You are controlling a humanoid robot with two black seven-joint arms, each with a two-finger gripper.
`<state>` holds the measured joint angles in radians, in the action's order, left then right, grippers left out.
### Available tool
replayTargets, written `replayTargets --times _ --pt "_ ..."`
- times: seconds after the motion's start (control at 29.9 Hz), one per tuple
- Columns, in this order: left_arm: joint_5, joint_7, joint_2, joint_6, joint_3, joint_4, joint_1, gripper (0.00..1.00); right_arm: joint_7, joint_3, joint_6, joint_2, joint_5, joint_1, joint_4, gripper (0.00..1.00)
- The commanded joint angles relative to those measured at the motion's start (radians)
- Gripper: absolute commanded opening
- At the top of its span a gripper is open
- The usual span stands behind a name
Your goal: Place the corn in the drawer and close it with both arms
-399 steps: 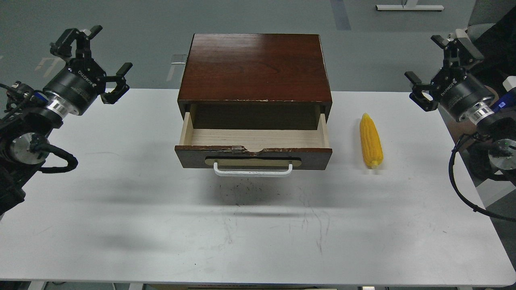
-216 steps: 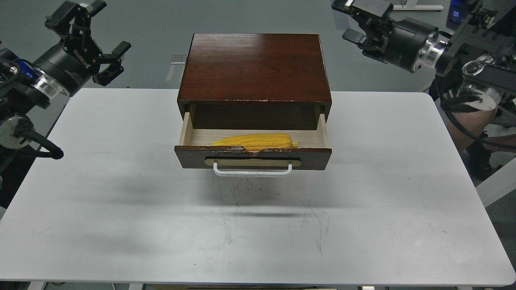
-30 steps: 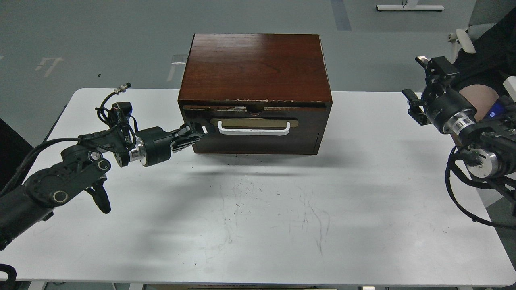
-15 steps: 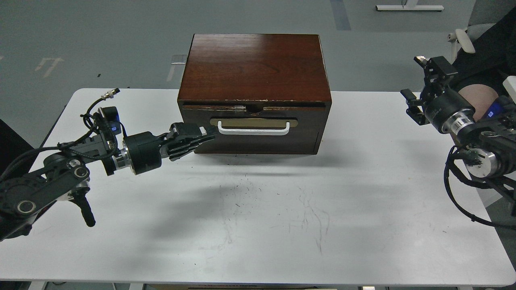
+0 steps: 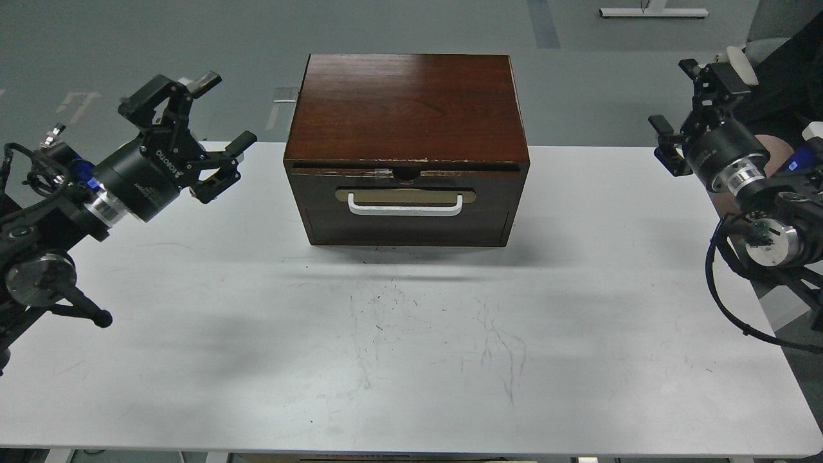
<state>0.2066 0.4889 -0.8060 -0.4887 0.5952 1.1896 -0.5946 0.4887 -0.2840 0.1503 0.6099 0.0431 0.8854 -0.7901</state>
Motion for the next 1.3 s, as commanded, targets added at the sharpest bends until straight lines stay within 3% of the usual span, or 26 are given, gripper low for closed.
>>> replayTargets --times 0.0,0.33,0.53,0.67,1.27 --pt "-0.114 0.0 0.01 0.0 0.001 -0.053 0.01 0.99 0.0 -0.021 0.002 0.001 -0.002 0.001 -0.003 1.0" --pt "-0.13 0.0 0.019 0.0 0.046 -0.091 0.094 0.99 0.0 -0.049 0.021 -0.004 -0.003 0.001 -0.006 1.0" --pt "-0.187 -0.001 0.024 0.0 0.123 -0.1 0.136 0.99 0.0 -0.058 0.106 0.001 -0.006 -0.01 -0.003 1.0" --pt "-0.219 -0.024 0.019 0.0 0.123 -0.104 0.137 0.99 0.0 -0.069 0.144 0.016 -0.008 -0.011 -0.003 1.0" --pt "-0.237 -0.041 0.025 0.0 0.109 -0.105 0.156 0.99 0.0 -0.078 0.146 0.047 -0.008 -0.011 -0.032 1.0"
